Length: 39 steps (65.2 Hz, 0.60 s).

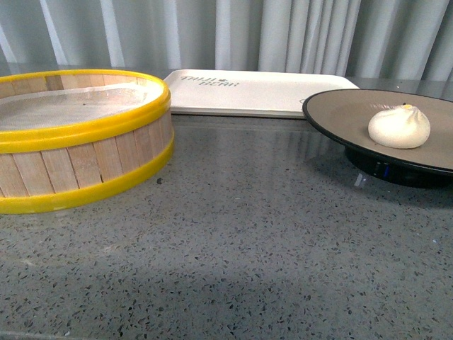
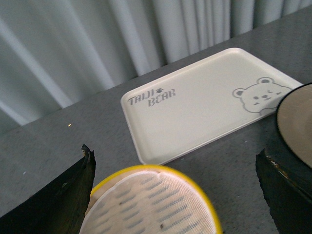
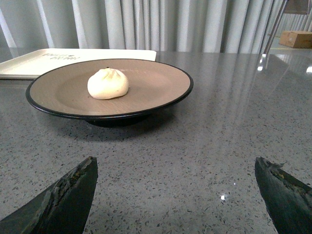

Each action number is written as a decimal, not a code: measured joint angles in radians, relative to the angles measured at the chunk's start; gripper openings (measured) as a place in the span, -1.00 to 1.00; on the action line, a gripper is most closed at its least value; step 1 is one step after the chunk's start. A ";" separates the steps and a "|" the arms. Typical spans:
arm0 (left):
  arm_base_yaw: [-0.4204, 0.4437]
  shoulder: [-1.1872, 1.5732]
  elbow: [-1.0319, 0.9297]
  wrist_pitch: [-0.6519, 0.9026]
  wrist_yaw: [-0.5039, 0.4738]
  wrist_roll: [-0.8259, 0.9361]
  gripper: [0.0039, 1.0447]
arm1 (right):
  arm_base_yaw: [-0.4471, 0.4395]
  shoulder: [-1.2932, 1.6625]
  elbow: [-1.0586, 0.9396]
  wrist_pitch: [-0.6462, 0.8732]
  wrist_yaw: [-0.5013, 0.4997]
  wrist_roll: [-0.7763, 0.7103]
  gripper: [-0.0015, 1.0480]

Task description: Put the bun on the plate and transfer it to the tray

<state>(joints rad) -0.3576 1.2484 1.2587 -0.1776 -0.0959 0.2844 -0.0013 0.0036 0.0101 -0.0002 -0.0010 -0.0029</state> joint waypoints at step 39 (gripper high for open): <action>0.355 -0.527 -0.866 0.496 0.097 -0.275 -0.88 | 0.000 0.000 0.000 0.000 0.000 0.000 0.84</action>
<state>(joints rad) -0.0025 0.7212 0.3927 0.3187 0.0010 0.0090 -0.0013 0.0036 0.0101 -0.0002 -0.0006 -0.0032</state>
